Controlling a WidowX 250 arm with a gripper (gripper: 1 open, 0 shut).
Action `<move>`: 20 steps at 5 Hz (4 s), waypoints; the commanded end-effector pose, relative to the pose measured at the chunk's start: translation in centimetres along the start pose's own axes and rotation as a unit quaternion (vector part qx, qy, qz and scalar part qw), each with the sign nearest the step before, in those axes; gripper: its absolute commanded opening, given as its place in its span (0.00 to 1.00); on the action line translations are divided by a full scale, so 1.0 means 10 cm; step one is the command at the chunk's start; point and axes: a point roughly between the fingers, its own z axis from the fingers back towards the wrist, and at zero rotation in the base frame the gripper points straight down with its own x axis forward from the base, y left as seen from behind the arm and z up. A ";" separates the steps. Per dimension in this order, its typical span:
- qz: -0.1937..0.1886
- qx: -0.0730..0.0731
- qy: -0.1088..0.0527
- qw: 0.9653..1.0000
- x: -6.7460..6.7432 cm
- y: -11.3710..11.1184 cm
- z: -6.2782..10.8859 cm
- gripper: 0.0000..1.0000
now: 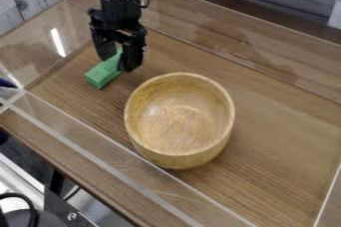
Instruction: Put the green block in the brown bowl
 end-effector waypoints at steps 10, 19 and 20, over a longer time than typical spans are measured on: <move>0.005 0.011 -0.023 1.000 0.10 0.19 0.05 1.00; 0.010 0.026 -0.064 0.998 0.14 0.10 0.57 1.00; 0.009 0.027 -0.060 0.998 0.15 0.12 0.48 1.00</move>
